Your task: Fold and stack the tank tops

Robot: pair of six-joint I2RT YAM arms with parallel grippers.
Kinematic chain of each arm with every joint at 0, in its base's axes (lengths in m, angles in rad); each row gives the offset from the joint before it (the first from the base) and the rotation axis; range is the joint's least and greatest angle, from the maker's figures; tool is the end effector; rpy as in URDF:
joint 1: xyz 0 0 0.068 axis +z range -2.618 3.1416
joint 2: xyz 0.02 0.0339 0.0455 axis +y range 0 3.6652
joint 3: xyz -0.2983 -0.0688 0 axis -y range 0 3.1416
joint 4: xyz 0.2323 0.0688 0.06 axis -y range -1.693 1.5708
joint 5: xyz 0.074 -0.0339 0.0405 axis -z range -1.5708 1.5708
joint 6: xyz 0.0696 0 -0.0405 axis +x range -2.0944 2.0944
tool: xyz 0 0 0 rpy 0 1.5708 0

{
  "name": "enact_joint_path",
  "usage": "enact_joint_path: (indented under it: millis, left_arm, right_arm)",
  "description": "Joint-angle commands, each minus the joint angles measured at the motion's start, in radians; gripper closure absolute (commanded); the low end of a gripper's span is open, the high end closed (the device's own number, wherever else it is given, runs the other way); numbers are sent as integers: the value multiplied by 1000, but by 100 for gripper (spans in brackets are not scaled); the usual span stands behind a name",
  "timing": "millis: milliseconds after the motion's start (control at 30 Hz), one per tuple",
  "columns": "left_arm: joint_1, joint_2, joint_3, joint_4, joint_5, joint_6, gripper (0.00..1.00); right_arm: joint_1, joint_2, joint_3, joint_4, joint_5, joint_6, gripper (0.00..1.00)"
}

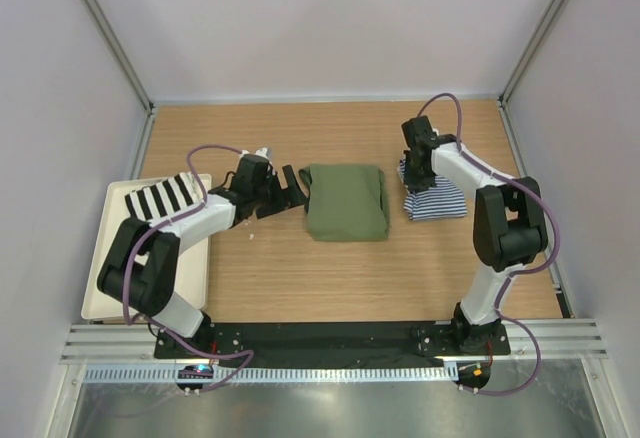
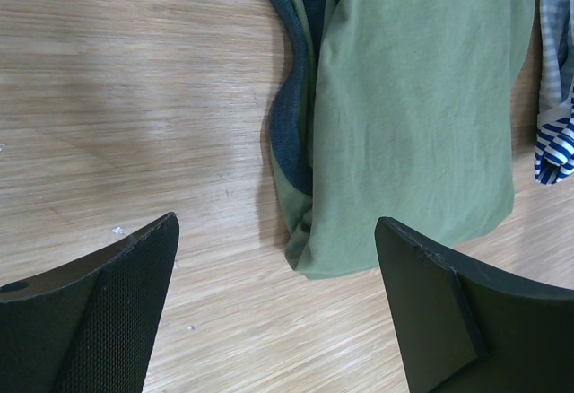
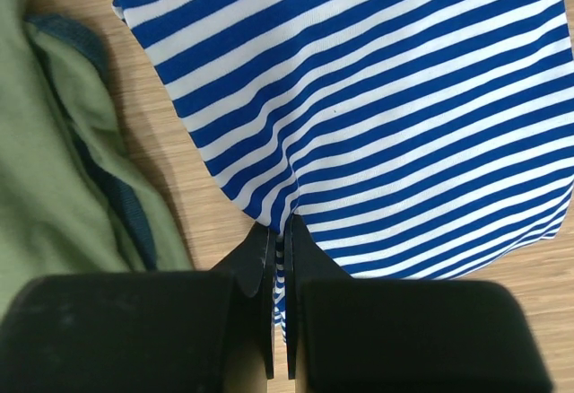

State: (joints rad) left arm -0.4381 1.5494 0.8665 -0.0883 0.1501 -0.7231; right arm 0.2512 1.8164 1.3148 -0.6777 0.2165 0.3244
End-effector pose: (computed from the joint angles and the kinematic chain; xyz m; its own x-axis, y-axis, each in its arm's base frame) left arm 0.2981 -0.1512 0.2121 -0.8150 -0.3407 -0.4687 -0.0304 0.8329 -0.5526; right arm 0.3711 0.0798 0.2125 -0.9007 0.0902 -0.4250 0.1305 0.9892 -0.0666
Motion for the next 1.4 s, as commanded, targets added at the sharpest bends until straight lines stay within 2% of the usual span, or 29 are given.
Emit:
enact_joint_path:
  millis: [0,133,400,667,800,1133,1367]
  left_arm:
    - [-2,12,26,-1,9,24,10]
    - [-4,17,28,-1,12,24,10]
    - [-4,29,32,-2,17,25,10]
    - [-7,34,35,-2,16,28,10]
    - [-5,40,37,-4,14,31,10]
    - [-8,52,43,-7,17,33,10]
    - [-17,106,62,-7,29,39,12]
  right_arm:
    - [-7,-63,40,29,-75,65,99]
    - [-16,-66,61,17,-164,94,99]
    - [-21,-120,72,-2,-204,133,99]
    - [-17,-157,70,0,-338,163,99]
    - [5,-173,77,-14,-341,176,99]
    - [82,-186,135,-42,-281,263,99]
    - [236,-89,316,-149,-94,291,99]
